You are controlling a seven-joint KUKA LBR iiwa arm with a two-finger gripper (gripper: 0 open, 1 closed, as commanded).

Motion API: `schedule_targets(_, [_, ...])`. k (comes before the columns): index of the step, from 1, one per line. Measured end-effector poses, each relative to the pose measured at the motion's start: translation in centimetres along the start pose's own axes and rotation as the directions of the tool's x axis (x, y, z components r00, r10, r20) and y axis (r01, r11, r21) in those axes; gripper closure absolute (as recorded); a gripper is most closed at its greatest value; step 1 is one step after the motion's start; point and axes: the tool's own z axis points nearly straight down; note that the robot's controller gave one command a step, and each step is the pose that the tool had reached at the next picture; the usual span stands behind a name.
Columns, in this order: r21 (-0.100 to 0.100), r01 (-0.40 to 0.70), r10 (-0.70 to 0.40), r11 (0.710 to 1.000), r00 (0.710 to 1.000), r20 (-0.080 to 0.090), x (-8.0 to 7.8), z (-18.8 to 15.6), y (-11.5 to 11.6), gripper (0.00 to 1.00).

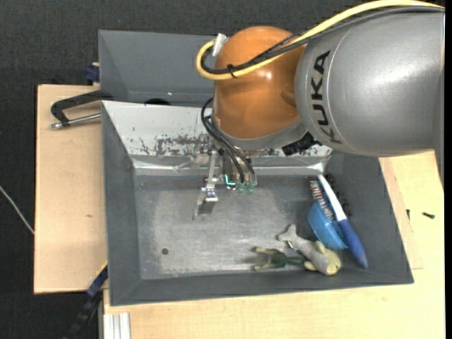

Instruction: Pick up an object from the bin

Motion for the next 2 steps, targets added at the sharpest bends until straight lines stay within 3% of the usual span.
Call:
schedule_targets(1, [0.001, 0.294, -0.294, 0.956, 0.956, 0.003, -4.5, 14.8, 5.0, 0.0])
schedule_targets(2, [0.009, 0.599, -0.599, 0.8, 0.8, 0.017, -2.8, 0.2, -2.1, 0.0])
